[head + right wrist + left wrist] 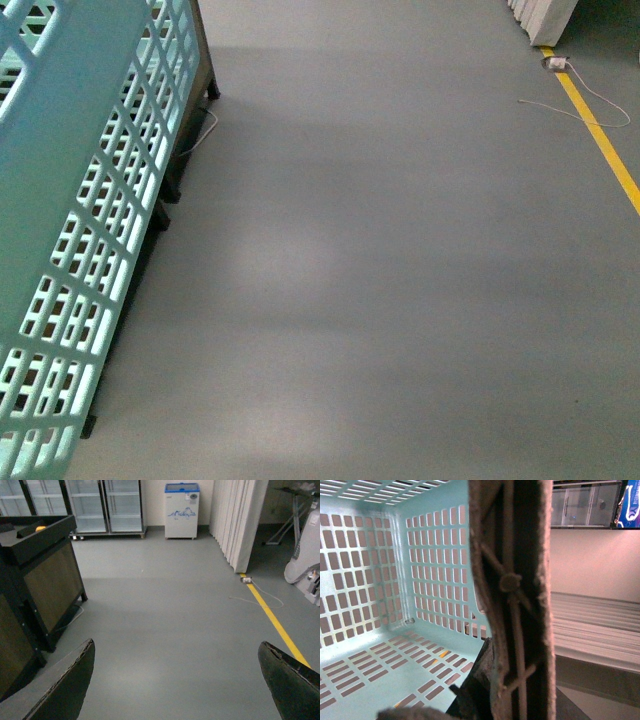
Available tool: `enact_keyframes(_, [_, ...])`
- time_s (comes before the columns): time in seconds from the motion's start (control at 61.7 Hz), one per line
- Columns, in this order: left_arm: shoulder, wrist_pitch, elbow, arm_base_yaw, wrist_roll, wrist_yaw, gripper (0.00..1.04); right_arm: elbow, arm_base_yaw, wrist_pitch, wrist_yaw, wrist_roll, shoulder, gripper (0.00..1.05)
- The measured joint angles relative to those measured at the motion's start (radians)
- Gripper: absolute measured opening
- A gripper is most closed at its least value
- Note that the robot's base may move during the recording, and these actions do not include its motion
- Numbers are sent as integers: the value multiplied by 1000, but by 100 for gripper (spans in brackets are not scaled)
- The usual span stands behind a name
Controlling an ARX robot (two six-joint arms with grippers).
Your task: Pick lemon and mango into basket
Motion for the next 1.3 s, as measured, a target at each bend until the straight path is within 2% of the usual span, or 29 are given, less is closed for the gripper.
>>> enact_keyframes(0.664, [0,0,0,0,-2,0,6,0,0,0,3,0,0,96])
enact_keyframes(0.81, [0,0,0,-8,-9,25,6,0,0,0,3,0,0,96])
enact_keyframes(0.972, [0,0,0,-5,-7,-3,6,0,0,0,0,0,0,96])
enact_keyframes(1.296, [0,0,0,-6,0,1,6,0,0,0,-1,-1,0,96])
